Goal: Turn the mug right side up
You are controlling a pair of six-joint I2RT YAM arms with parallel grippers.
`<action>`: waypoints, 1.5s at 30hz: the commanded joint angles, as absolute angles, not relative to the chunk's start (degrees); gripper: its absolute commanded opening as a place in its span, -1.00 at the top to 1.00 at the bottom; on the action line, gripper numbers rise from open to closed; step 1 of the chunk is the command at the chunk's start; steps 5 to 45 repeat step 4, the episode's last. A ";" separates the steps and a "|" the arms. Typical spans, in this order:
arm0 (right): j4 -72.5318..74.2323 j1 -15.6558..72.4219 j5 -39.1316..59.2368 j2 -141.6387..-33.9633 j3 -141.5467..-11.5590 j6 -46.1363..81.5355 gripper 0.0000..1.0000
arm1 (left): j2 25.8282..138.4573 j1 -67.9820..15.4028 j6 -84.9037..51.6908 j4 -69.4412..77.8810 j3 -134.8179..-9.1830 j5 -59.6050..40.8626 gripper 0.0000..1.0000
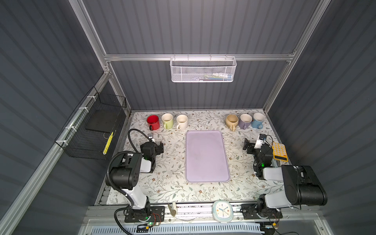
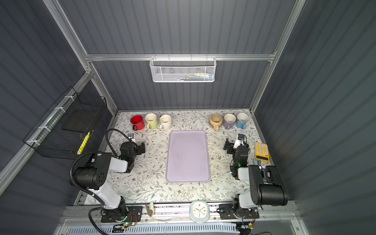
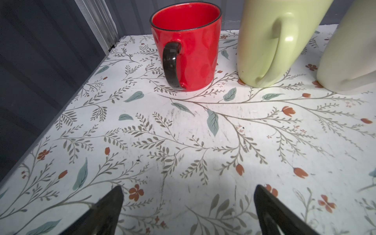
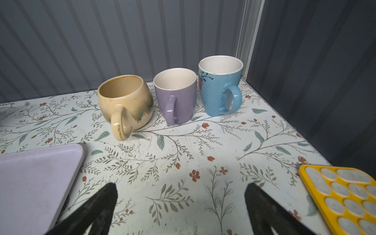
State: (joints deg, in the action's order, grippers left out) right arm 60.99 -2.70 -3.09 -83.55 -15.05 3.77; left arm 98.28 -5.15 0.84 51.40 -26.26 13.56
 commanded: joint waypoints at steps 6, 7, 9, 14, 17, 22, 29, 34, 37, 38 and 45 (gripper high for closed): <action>61.15 -3.08 -3.37 -83.68 -16.08 3.66 -0.98 | 98.35 -4.75 0.81 51.50 -27.17 12.92 -0.99; 61.15 -3.08 -3.37 -83.68 -16.08 3.66 -0.98 | 98.35 -4.75 0.81 51.50 -27.17 12.92 -0.99; 61.15 -3.08 -3.37 -83.68 -16.08 3.66 -0.98 | 98.35 -4.75 0.81 51.50 -27.17 12.92 -0.99; 61.15 -3.08 -3.37 -83.68 -16.08 3.66 -0.98 | 98.35 -4.75 0.81 51.50 -27.17 12.92 -0.99; 61.15 -3.08 -3.37 -83.68 -16.08 3.66 -0.98 | 98.35 -4.75 0.81 51.50 -27.17 12.92 -0.99; 61.15 -3.08 -3.37 -83.68 -16.08 3.66 -0.98 | 98.35 -4.75 0.81 51.50 -27.17 12.92 -0.99; 61.15 -3.08 -3.37 -83.68 -16.08 3.66 -0.98 | 98.35 -4.75 0.81 51.50 -27.17 12.92 -0.99; 61.15 -3.08 -3.37 -83.68 -16.08 3.66 -0.98 | 98.35 -4.75 0.81 51.50 -27.17 12.92 -0.99; 61.15 -3.08 -3.37 -83.68 -16.08 3.66 -0.98 | 98.35 -4.75 0.81 51.50 -27.17 12.92 -0.99; 61.15 -3.08 -3.37 -83.68 -16.08 3.66 -0.98 | 98.35 -4.75 0.81 51.50 -27.17 12.92 -0.99; 61.15 -3.08 -3.37 -83.68 -16.08 3.66 -0.98 | 98.35 -4.75 0.81 51.50 -27.17 12.92 -0.99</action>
